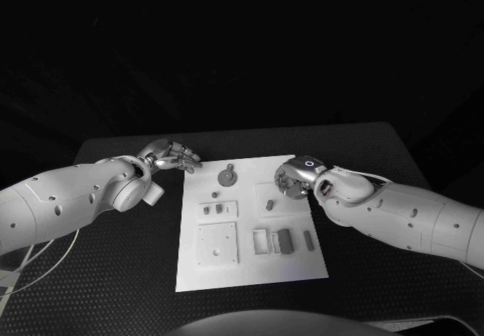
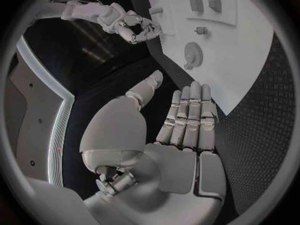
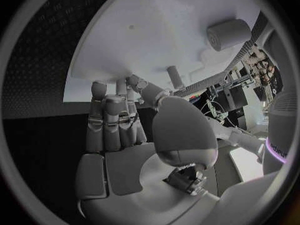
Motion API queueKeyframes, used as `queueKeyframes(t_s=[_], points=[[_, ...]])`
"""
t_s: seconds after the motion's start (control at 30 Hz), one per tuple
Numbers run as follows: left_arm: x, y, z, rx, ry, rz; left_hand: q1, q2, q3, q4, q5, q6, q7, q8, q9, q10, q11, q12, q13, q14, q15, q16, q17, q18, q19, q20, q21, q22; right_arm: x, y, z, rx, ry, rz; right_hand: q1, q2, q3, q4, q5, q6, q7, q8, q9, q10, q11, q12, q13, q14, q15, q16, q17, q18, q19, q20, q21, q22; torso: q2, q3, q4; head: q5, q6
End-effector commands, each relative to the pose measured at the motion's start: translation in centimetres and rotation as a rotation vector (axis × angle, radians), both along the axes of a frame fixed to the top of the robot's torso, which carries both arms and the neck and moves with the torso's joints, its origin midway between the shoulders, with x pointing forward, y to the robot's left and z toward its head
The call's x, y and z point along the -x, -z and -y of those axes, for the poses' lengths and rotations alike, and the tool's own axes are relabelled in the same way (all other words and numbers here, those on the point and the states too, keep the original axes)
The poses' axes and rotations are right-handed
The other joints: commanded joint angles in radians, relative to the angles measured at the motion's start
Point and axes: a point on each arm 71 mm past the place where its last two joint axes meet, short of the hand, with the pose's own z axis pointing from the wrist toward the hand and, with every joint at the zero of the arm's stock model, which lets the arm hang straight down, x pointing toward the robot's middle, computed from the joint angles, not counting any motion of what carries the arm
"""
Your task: Assemble the parts on the task board
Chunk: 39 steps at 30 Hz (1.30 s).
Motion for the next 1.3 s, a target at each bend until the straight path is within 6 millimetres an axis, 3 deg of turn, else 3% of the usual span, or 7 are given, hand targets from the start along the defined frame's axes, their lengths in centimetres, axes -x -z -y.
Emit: queueKeyframes(t_s=[0.03, 1.3], points=[[0.0, -0.06, 0.19, 0.01, 0.013, -0.004, 0.004, 0.009, -0.006, -0.002, 0.0, -0.009, 0.0, 0.002, -0.001, -0.008, -0.002, 0.003, -0.001, -0.002, 0.006, -0.005, 0.002, -0.015, -0.003, 0.003, 0.003, -0.001, 0.21, 0.33, -0.04, 0.011, -0.002, 0.001, 0.003, 0.01, -0.002, 0.001, 0.003, 0.007, 0.0, 0.006, 0.0, 0.008, 0.0, 0.004, 0.005, 0.002, -0.006, 0.006, 0.002, 0.013, 0.006, -0.001, 0.007, 0.022, 0.0, -0.0002, 0.0003, -0.001, 0.0], [-0.11, -0.02, 0.09, 0.007, 0.01, -0.005, 0.001, 0.011, -0.01, 0.0, 0.0, -0.012, 0.002, 0.001, -0.002, -0.011, -0.001, 0.005, -0.004, -0.001, 0.006, -0.011, 0.01, -0.015, -0.002, 0.003, 0.004, -0.008, 0.43, -0.34, 0.17, -0.028, 0.005, 0.028, 0.001, 0.007, -0.002, 0.002, 0.003, 0.019, -0.005, 0.013, 0.003, 0.024, -0.006, 0.0, 0.018, 0.01, -0.012, 0.02, 0.014, 0.013, 0.019, -0.008, 0.019, 0.022, 0.0, -0.0005, 0.0011, -0.002, 0.001]])
